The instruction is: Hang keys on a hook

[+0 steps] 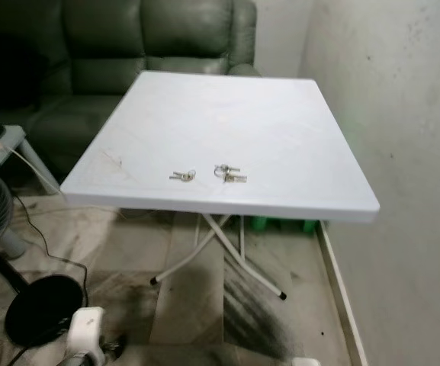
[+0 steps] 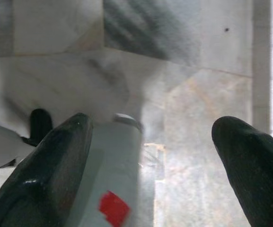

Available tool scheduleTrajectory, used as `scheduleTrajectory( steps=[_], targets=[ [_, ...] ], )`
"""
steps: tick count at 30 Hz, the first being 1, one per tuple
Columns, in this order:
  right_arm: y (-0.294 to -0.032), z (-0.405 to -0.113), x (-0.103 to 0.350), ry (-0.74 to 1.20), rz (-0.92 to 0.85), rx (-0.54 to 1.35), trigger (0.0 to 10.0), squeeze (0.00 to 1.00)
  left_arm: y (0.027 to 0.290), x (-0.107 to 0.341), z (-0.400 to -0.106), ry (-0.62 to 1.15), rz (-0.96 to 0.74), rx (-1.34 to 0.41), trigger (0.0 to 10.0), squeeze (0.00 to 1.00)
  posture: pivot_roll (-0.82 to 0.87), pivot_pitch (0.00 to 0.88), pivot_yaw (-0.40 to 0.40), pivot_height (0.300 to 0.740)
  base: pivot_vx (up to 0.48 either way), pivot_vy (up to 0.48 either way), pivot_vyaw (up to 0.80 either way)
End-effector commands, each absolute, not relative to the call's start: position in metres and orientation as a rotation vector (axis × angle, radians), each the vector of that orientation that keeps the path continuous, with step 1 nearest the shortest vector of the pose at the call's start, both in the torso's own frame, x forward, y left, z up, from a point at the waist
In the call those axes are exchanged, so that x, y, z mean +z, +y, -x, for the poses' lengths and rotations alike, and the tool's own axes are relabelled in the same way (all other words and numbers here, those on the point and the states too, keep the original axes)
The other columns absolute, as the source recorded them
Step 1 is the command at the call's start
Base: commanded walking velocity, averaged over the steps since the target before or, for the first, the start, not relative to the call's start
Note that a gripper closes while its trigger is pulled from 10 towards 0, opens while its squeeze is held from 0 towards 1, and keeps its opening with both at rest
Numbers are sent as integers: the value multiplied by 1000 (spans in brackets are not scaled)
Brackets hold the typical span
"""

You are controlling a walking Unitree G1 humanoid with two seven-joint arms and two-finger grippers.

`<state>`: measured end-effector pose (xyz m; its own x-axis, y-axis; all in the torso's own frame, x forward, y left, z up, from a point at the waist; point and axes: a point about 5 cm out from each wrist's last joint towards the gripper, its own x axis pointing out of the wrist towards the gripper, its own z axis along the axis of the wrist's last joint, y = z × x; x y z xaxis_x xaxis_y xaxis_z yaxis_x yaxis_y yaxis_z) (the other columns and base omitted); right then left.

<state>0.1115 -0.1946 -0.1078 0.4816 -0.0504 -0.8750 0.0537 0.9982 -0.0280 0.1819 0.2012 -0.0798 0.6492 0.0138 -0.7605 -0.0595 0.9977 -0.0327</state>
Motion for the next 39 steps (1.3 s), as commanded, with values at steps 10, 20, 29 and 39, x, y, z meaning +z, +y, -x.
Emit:
scheduleTrajectory(
  steps=[10,20,29,39],
  targets=[
    [-193,-92,-114,1141,-16,-57,10000,0,190,-81,-184,865,66,17,10000,0,-4,0,23,740,0,433,0],
    [-192,-92,-114,1139,-21,-60,10000,0,190,-80,-184,855,63,15,10000,0,-3,0,24,740,0,31,0],
    [-191,-94,-113,1126,-43,-63,10000,1000,189,-80,-185,848,68,11,10000,0,-1,0,22,740,0,0,0],
    [-199,-129,-99,950,20,-27,10000,1000,186,-60,-212,653,49,-67,10000,0,-6,0,24,740,0,0,0]
  ],
)
